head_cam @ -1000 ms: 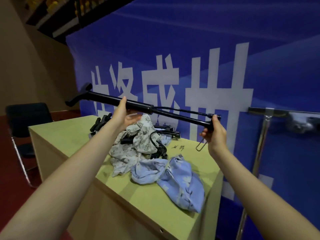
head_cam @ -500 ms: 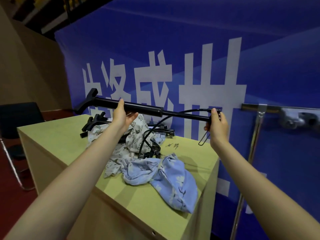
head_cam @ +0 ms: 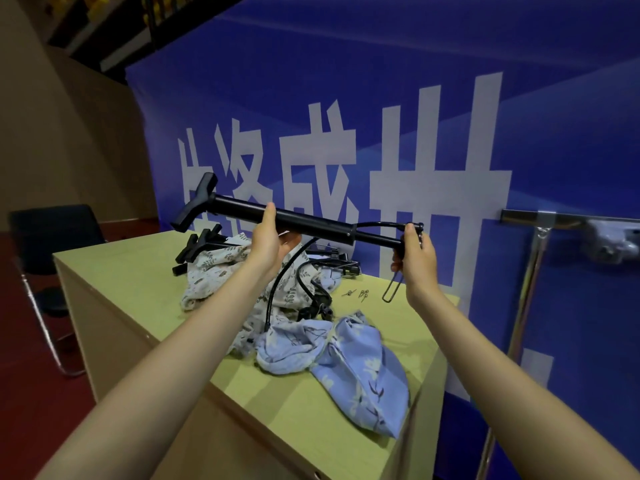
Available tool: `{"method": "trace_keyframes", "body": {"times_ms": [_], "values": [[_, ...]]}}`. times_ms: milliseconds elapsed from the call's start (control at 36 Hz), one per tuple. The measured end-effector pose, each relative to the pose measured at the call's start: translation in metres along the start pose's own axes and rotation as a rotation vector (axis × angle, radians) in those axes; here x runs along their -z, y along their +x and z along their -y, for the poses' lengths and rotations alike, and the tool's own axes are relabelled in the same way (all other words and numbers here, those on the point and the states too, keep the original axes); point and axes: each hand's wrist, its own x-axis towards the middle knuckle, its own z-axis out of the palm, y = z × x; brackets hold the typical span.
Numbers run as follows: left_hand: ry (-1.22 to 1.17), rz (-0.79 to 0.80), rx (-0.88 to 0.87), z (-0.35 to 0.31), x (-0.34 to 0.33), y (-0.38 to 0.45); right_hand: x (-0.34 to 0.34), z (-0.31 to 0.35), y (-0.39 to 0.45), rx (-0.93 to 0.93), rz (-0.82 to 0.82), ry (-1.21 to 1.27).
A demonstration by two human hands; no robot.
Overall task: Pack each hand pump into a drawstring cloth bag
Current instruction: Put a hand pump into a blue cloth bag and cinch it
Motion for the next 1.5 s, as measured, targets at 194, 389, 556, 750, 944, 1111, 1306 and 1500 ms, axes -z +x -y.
{"method": "trace_keyframes", "body": {"times_ms": [194, 389, 556, 750, 944, 1111, 1306, 1500], "values": [[0.023, 0.023, -0.032, 0.012, -0.005, -0.002, -0.017, -0.004, -0.007, -0.016, 0.075, 0.010], [0.063, -0.020, -0.048, 0.023, -0.004, -0.002, -0.030, -0.003, -0.012, -0.189, 0.289, -0.007], [0.165, 0.040, -0.143, 0.010, 0.010, 0.001, -0.031, 0.005, 0.001, -0.295, 0.427, -0.074], [-0.076, 0.096, -0.183, -0.030, 0.008, -0.004, -0.056, 0.013, 0.004, -0.379, 0.594, 0.037], [-0.162, -0.013, -0.258, -0.067, 0.022, -0.002, -0.100, 0.017, -0.006, -0.529, 0.689, 0.213], [-0.011, -0.132, -0.373, -0.099, 0.041, -0.005, -0.144, 0.014, -0.023, -0.529, 0.823, 0.157], [0.235, -0.192, -0.413, -0.118, 0.055, -0.008, -0.182, 0.022, -0.036, -0.421, 0.952, -0.061], [0.355, -0.226, -0.460, -0.133, 0.060, -0.008, -0.208, 0.031, -0.046, -0.480, 0.980, 0.051]]}}
